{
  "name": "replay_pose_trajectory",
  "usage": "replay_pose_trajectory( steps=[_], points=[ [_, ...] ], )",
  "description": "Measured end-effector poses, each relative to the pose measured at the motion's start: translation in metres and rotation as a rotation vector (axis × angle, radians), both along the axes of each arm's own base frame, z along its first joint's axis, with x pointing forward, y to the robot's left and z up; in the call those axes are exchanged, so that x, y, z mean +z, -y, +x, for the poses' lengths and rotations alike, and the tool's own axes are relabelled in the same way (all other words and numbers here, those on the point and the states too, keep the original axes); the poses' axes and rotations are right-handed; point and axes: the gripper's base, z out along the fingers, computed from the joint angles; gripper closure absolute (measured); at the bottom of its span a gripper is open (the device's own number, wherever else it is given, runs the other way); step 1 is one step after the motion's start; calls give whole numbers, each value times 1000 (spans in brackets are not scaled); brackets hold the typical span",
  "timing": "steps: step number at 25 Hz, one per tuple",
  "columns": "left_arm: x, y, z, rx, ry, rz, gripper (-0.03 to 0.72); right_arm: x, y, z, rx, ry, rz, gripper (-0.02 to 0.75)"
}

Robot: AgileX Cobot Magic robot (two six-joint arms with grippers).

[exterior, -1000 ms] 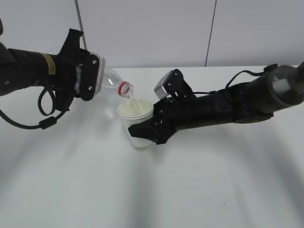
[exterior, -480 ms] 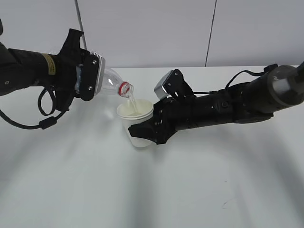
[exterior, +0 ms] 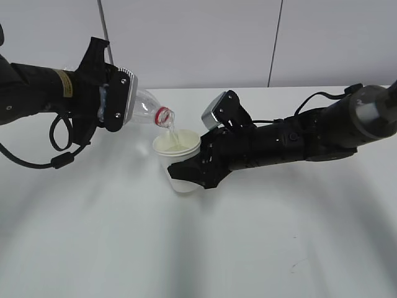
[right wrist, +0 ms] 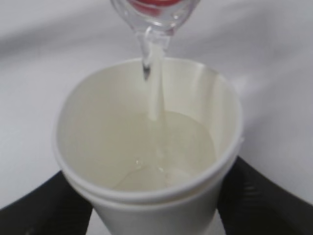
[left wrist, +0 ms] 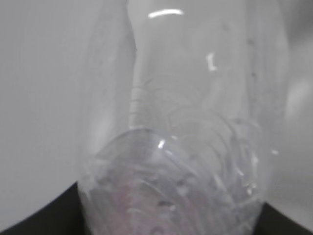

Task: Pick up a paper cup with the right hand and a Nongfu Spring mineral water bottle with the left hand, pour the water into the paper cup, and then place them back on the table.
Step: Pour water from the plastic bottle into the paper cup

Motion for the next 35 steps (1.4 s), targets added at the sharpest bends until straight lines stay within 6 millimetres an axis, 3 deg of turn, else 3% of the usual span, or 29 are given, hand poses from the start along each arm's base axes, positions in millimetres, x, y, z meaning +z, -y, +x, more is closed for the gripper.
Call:
replay_pose_trajectory(
  steps=[35],
  points=[
    [0,2,0,60,-33,-71,302,0,0,0,0,0,-3,214]
  ],
)
